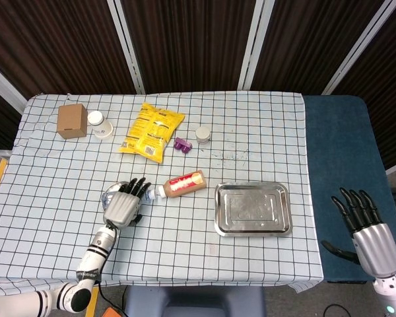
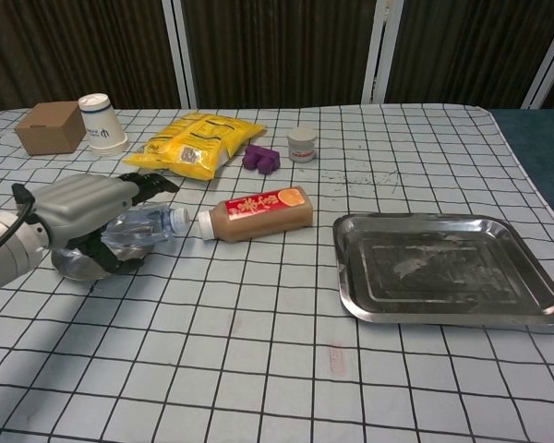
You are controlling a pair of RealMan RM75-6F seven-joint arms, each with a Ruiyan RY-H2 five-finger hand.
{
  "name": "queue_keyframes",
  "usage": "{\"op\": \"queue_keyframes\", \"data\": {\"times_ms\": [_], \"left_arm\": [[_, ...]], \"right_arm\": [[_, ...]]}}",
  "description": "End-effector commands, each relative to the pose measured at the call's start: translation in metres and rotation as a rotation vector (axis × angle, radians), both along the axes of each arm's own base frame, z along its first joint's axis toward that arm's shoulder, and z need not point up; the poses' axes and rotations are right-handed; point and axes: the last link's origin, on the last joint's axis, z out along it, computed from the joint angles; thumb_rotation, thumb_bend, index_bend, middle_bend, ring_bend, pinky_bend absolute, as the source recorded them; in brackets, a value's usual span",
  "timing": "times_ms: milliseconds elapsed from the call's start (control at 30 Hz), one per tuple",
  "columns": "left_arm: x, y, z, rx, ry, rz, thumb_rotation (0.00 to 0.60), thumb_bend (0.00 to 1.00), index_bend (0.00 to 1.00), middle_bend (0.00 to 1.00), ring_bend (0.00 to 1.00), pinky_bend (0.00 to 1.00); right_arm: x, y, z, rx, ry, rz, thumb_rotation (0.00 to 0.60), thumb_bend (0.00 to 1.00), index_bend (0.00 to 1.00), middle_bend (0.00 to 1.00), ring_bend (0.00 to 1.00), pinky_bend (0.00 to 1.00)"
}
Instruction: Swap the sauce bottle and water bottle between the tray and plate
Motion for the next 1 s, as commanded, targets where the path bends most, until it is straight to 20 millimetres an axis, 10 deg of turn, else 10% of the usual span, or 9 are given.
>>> {"op": "queue_keyframes", "data": {"times_ms": [33, 633, 1000], "left_arm": [[-0.002, 0.003, -0.003, 0.004, 0.004, 0.005, 0.600, 0.31, 0.00, 0.01, 0.04, 0.26], [-0.003, 0.005, -0.003, 0.074, 0.004, -0.068, 0.600, 0.58, 0.31, 0.43, 0.46, 0.65], [0.022, -0.029, 0.005, 0.090, -0.017, -0.246, 0.600, 0.66, 0.38, 0.52, 0.54, 0.74]], "right_arm": [[0.000, 0.000, 0.000, 0.002, 0.002, 0.001, 0.600, 0.00, 0.00, 0.00, 0.00, 0.00], [0.000, -0.001, -0.002, 0.016, 0.004, 0.002, 0.600, 0.00, 0.00, 0.00, 0.00, 0.00], [0.001, -0.001, -0.001, 0.013, -0.003, 0.008, 0.600, 0.00, 0.00, 0.00, 0.00, 0.00]]}}
